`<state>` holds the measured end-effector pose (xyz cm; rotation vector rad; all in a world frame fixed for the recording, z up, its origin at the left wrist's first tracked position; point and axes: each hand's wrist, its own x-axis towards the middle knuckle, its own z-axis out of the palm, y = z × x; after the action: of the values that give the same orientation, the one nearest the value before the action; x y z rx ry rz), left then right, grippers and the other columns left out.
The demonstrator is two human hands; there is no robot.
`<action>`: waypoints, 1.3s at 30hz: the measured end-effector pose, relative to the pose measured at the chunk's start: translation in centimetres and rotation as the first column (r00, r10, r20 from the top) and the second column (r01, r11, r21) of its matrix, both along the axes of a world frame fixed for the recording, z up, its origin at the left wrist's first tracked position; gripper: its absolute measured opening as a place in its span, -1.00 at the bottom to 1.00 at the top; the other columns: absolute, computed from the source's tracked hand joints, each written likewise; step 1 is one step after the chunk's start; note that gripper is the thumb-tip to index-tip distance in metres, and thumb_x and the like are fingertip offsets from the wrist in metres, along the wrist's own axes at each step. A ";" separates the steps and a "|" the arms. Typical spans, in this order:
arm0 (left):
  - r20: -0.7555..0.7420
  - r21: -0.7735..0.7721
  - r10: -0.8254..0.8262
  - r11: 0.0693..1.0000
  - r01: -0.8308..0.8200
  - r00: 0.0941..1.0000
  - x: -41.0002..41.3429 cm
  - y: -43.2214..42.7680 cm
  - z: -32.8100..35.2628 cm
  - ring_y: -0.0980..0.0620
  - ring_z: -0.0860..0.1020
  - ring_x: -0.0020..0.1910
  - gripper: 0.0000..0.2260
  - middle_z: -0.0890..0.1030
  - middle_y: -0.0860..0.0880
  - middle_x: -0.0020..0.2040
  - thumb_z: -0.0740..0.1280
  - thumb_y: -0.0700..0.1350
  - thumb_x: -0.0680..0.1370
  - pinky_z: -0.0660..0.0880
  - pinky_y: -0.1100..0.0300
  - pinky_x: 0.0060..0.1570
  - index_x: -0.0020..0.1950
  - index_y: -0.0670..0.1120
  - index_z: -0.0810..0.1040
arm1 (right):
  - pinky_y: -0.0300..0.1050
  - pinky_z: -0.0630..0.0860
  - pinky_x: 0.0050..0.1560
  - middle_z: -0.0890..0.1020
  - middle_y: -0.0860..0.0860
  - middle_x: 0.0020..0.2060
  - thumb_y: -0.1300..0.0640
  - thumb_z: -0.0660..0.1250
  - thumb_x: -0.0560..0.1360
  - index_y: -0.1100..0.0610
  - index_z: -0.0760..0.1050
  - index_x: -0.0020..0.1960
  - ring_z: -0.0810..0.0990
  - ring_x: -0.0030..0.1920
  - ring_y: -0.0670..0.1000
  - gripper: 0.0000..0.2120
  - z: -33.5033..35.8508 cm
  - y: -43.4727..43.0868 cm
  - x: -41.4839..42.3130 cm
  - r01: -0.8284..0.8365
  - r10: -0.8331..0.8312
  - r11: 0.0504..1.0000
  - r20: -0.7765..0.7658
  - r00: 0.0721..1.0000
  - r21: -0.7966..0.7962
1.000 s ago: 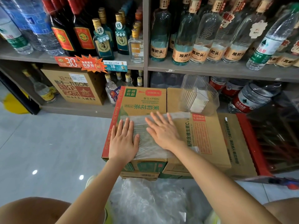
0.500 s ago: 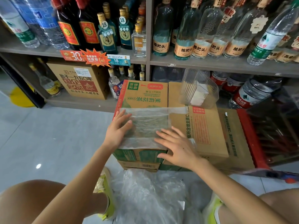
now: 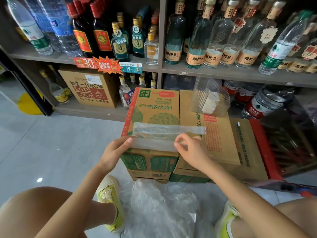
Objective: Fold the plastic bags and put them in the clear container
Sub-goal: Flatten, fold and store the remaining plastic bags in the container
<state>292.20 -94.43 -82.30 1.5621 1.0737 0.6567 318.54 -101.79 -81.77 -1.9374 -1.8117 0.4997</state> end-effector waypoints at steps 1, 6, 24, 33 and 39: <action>-0.029 -0.003 0.005 1.000 -0.005 1.000 0.2 0.2 0.2 0.13 0.62 0.00 -0.48 0.68 0.14 -0.03 0.25 0.54 0.27 0.52 0.21 0.05 -0.01 0.23 0.65 | -0.07 0.35 0.12 0.66 -0.14 -0.11 -0.05 0.21 0.58 -0.04 0.49 0.00 0.54 0.02 -0.03 -0.87 0.4 0.8 0.0 0.001 -0.003 0.999 -0.055 0.998 -0.034; -0.394 0.181 0.140 0.981 -0.072 0.908 1.8 1.9 0.4 -0.10 0.59 -0.01 -0.55 0.65 -0.07 -0.01 0.29 0.25 0.48 0.54 -0.05 0.03 0.26 0.03 0.51 | -0.07 0.24 0.29 0.62 -0.17 -0.07 -0.04 0.26 0.56 -0.02 0.58 -0.05 0.47 -0.02 -0.14 -0.85 2.0 4.8 0.6 0.012 -0.013 0.997 -0.021 1.000 -0.080; -0.463 0.747 0.331 0.645 0.160 0.822 4.8 4.9 -3.2 -0.22 0.55 0.13 -0.65 0.61 -0.17 0.15 0.12 -0.07 0.58 0.37 -0.01 0.26 0.14 -0.19 0.61 | 0.01 0.21 0.30 0.63 -0.11 -0.08 0.05 0.22 0.54 0.02 0.62 -0.11 0.51 -0.03 -0.02 -0.79 -0.9 10.1 1.1 0.058 -0.027 0.987 0.202 0.979 -0.147; -0.693 0.479 0.088 0.799 0.365 0.716 6.9 4.6 -4.5 0.01 -0.06 0.56 -0.34 0.08 0.01 0.57 -0.32 0.17 0.56 -0.30 0.25 0.44 0.57 -0.09 0.06 | 0.09 0.20 0.36 0.65 -0.08 -0.13 0.07 0.21 0.53 0.03 0.62 -0.12 0.55 -0.06 0.01 -0.79 -0.4 10.2 1.1 0.071 -0.037 0.982 0.191 0.981 -0.174; -0.758 0.437 0.077 0.796 0.418 0.648 6.9 4.6 -4.7 0.02 -0.18 0.54 -0.32 -0.05 0.00 0.57 -0.33 0.21 0.52 -0.36 0.20 0.43 0.58 -0.07 -0.03 | 0.03 0.15 0.42 0.48 -0.01 0.34 0.07 0.15 0.60 0.08 0.40 0.40 0.40 0.36 0.05 -0.62 -0.2 8.5 -1.1 0.052 -0.076 0.995 0.298 0.952 0.089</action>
<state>299.13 -89.86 -86.96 2.6013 1.3447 0.1521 317.46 -93.33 -81.99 -2.0992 -1.9075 0.1097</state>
